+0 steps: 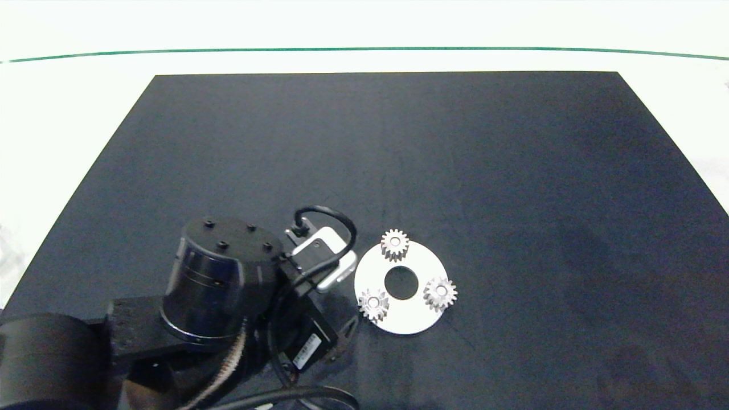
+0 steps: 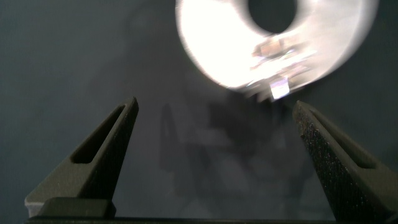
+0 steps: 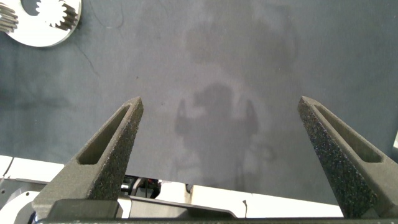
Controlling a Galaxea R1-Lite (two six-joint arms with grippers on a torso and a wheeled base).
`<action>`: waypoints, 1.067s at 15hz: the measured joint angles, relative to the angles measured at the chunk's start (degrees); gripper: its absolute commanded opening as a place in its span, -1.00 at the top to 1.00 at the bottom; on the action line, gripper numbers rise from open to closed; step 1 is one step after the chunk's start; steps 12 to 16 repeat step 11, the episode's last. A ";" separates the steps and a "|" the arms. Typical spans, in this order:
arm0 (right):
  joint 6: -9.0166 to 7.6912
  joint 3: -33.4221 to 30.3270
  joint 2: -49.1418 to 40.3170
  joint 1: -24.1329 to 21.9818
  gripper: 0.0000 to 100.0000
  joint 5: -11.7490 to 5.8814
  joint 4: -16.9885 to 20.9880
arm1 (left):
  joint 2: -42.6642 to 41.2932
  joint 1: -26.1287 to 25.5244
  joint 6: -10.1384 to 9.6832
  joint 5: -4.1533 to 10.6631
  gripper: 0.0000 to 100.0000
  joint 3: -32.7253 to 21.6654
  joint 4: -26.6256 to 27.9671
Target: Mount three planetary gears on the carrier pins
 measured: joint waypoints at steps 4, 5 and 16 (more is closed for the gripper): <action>0.22 0.45 -1.18 -2.95 -1.00 0.05 2.57 | -10.74 5.71 -1.73 0.00 -1.00 1.21 9.29; 0.72 0.74 -1.45 -3.91 -1.00 0.02 2.84 | -14.03 7.25 -2.30 0.00 -1.00 1.29 12.34; 1.84 1.33 -5.12 -9.59 -1.00 0.05 3.67 | -36.71 21.72 -3.77 -0.04 -1.00 1.57 33.04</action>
